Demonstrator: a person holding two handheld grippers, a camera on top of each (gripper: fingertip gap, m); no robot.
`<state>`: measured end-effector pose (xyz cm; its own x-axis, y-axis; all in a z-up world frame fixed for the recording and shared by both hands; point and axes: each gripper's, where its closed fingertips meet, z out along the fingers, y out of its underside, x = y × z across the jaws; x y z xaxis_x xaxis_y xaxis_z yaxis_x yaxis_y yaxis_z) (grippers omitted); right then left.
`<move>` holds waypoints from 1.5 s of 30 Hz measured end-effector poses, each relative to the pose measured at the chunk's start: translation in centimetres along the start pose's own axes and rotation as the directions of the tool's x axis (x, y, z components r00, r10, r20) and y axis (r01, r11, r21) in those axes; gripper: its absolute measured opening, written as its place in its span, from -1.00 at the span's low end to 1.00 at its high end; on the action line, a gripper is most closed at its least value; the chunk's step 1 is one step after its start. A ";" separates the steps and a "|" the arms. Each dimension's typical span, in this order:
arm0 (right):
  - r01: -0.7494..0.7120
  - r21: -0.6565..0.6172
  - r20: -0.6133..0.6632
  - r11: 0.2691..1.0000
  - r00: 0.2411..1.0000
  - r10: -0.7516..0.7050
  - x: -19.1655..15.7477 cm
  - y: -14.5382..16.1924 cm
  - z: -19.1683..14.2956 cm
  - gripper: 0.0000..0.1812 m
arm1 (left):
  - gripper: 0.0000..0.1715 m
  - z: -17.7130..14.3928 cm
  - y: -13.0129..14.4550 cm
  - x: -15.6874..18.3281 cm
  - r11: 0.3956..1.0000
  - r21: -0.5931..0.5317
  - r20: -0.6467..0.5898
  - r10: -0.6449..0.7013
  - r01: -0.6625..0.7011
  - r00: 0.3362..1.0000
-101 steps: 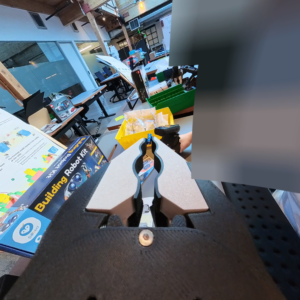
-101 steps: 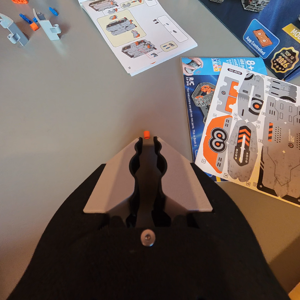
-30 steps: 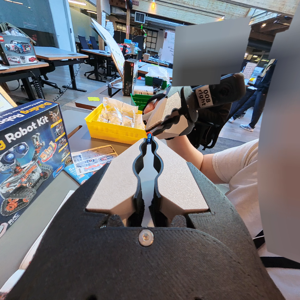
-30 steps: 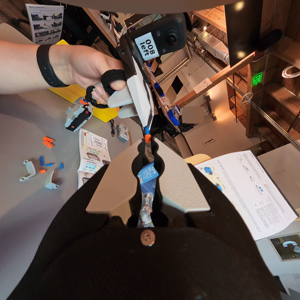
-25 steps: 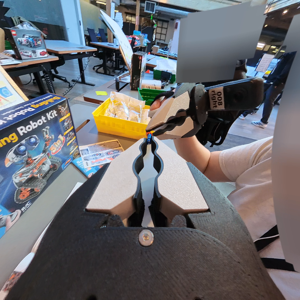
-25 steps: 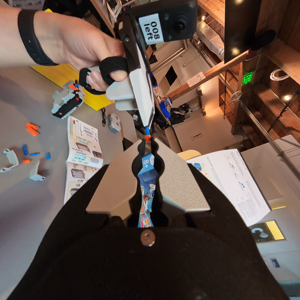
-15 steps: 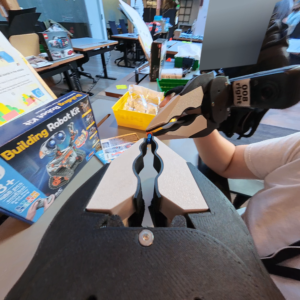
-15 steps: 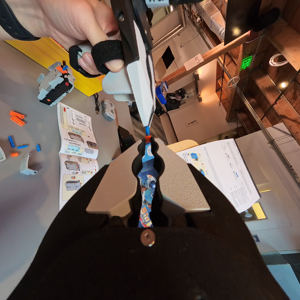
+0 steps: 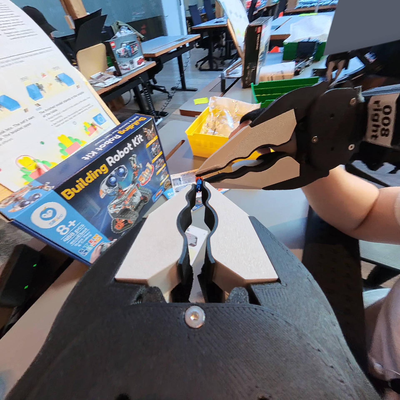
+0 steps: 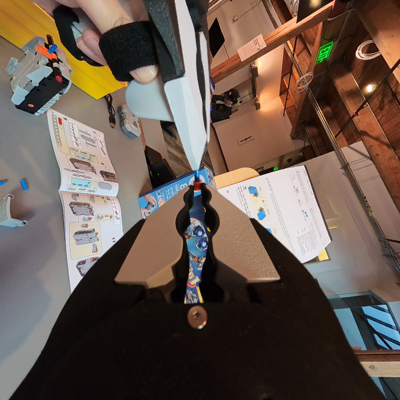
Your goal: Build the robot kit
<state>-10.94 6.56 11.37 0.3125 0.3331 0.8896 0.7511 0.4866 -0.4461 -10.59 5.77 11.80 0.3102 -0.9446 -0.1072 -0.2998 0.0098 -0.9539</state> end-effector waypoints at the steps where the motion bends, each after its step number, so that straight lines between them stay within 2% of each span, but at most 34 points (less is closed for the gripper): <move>1: -0.010 -0.002 -0.001 1.000 1.000 0.010 0.0 0.0 0.0 -0.96 | -0.96 0.0 0.0 0.0 1.000 -0.003 0.013 0.006 -0.006 1.000; 6: -0.005 -0.027 -0.003 1.000 1.000 0.005 -0.2 0.1 0.3 -0.96 | -0.96 -0.2 0.3 -0.3 0.999 -0.026 0.050 0.023 -0.022 0.998; 12: 0.028 0.055 0.022 0.998 0.999 -0.029 -0.4 -0.5 -0.4 -0.95 | -0.96 -0.9 0.2 0.5 0.998 0.003 -0.094 -0.069 0.070 0.993; 22: -0.034 0.236 0.030 0.971 0.999 0.028 0.0 -2.1 -1.7 -0.95 | -0.97 -2.1 -0.9 1.6 0.977 0.067 -0.300 -0.172 0.201 0.938; 26: -0.065 0.227 0.034 0.972 0.998 0.059 0.3 -1.9 -1.6 -0.95 | -0.97 -1.8 -1.1 1.4 0.977 0.084 -0.284 -0.165 0.196 0.945; 31: -0.091 0.142 0.028 0.986 0.996 0.088 0.4 -1.4 -1.0 -0.95 | -0.96 -1.6 -1.0 0.9 0.991 0.081 -0.166 -0.093 0.108 0.982; 38: -0.180 0.134 0.001 0.974 0.983 0.182 0.9 -1.2 -0.4 -0.95 | -0.96 -1.4 -1.2 0.1 0.991 0.107 -0.093 -0.066 0.076 0.993; 41: -0.214 0.136 -0.011 0.967 0.976 0.217 1.0 -1.2 -0.2 -0.95 | -0.96 -1.5 -1.3 -0.1 0.990 0.112 -0.089 -0.071 0.081 0.994; 45: -0.187 0.122 -0.009 0.975 0.982 0.189 0.7 -1.1 0.0 -0.95 | -0.96 -1.4 -0.8 -0.1 0.991 0.087 -0.105 -0.088 0.098 0.991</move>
<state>-11.55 6.23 12.53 0.4542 0.4118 0.7900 0.6030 0.5106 -0.6129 -11.67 5.39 13.02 0.2393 -0.9709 0.0073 -0.1881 -0.0537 -0.9807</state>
